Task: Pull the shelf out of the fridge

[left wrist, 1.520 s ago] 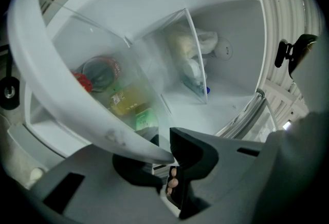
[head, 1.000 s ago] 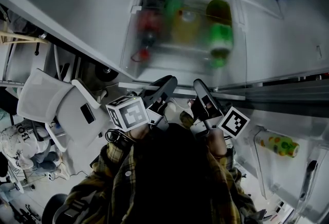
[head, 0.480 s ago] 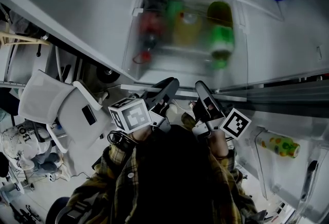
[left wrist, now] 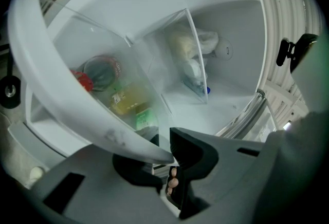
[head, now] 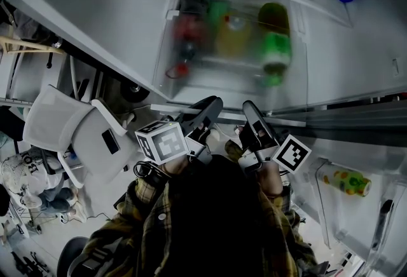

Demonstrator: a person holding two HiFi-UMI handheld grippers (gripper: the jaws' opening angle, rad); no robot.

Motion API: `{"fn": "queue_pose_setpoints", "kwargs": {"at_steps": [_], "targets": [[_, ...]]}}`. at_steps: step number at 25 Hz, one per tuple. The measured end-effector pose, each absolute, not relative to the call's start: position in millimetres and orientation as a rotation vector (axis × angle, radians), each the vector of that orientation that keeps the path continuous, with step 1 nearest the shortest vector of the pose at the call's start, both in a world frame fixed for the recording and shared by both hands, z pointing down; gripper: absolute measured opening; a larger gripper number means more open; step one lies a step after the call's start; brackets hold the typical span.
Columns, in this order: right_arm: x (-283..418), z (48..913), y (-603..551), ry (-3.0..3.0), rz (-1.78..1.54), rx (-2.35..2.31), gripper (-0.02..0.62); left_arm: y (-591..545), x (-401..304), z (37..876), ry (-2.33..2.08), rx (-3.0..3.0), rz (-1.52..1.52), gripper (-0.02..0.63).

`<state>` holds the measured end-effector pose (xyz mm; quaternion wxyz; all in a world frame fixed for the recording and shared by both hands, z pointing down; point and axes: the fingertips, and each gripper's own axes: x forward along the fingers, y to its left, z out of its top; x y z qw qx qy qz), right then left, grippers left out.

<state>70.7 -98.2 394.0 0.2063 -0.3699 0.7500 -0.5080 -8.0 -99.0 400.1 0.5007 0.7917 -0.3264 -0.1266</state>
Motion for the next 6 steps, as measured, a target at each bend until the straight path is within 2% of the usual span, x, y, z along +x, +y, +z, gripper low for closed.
{"fn": "queue_pose_setpoints", "kwargs": {"at_steps": [6], "targets": [[69.7, 392.5, -98.5, 2.092, -1.415, -1.021, 0.060, -99.8, -9.5, 399.6, -0.800, 1.914, -0.303, 0.074]]}}
